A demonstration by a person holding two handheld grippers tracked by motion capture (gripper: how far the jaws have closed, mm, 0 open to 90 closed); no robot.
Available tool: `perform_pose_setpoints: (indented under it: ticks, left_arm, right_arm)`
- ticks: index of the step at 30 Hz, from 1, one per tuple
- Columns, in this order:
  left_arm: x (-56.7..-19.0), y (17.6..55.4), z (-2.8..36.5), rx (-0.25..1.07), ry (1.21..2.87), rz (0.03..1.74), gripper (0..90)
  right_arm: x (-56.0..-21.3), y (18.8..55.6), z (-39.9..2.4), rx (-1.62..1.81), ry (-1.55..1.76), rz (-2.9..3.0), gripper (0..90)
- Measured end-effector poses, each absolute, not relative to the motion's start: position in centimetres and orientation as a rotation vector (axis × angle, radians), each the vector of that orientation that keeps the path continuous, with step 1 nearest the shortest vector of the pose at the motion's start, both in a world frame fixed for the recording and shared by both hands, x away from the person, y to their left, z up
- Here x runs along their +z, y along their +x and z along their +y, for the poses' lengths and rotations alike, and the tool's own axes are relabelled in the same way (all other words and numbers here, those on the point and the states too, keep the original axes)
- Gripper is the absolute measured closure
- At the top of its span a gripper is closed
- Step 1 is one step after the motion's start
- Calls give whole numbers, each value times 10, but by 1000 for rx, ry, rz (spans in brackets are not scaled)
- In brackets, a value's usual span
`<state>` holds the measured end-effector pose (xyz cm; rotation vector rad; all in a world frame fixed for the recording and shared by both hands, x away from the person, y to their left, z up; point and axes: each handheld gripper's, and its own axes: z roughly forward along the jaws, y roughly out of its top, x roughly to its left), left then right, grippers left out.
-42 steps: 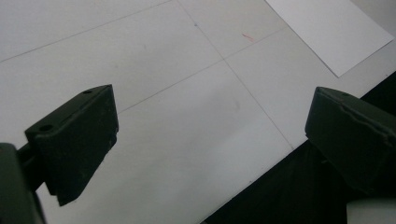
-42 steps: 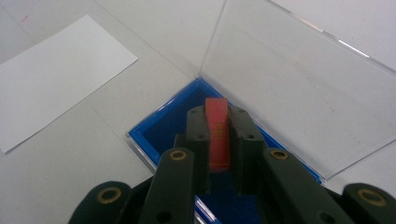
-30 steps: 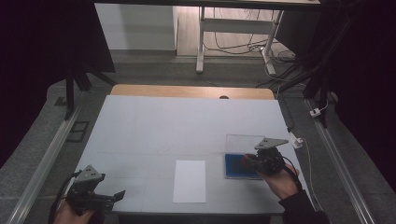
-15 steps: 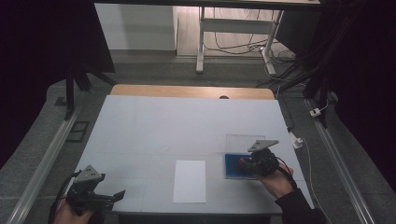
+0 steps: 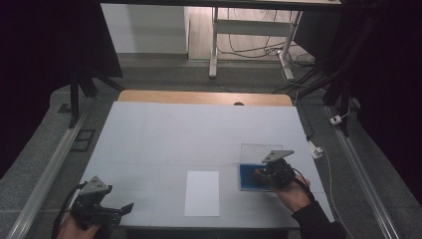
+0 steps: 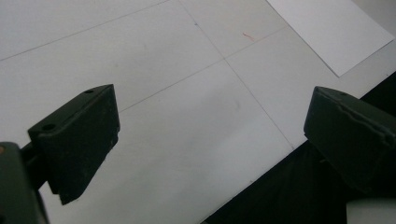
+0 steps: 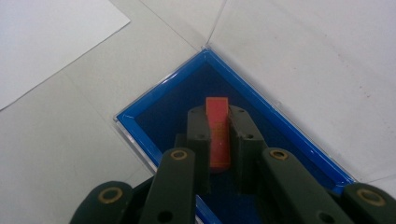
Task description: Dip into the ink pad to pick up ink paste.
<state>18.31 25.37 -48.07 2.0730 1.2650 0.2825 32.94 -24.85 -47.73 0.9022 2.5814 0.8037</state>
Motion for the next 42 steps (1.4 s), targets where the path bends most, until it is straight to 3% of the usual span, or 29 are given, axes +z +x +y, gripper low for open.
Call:
perform_pose_setpoints:
  ticks: [8, 19, 29, 42]
  left_arm:
    - [-481, 185, 253, 282, 2078, 1262, 40]
    - [-481, 185, 254, 274, 2073, 1262, 42]
    - [-481, 185, 253, 272, 2080, 1264, 44]
    - [-481, 184, 254, 273, 2073, 1271, 45]
  right_arm:
    - [-479, 321, -238, 734, 823, 2551, 809]
    - [-481, 333, -257, 900, 999, 2569, 811]
    - [-480, 324, -246, 802, 876, 2556, 807]
    - [-462, 326, -259, 939, 930, 2464, 804]
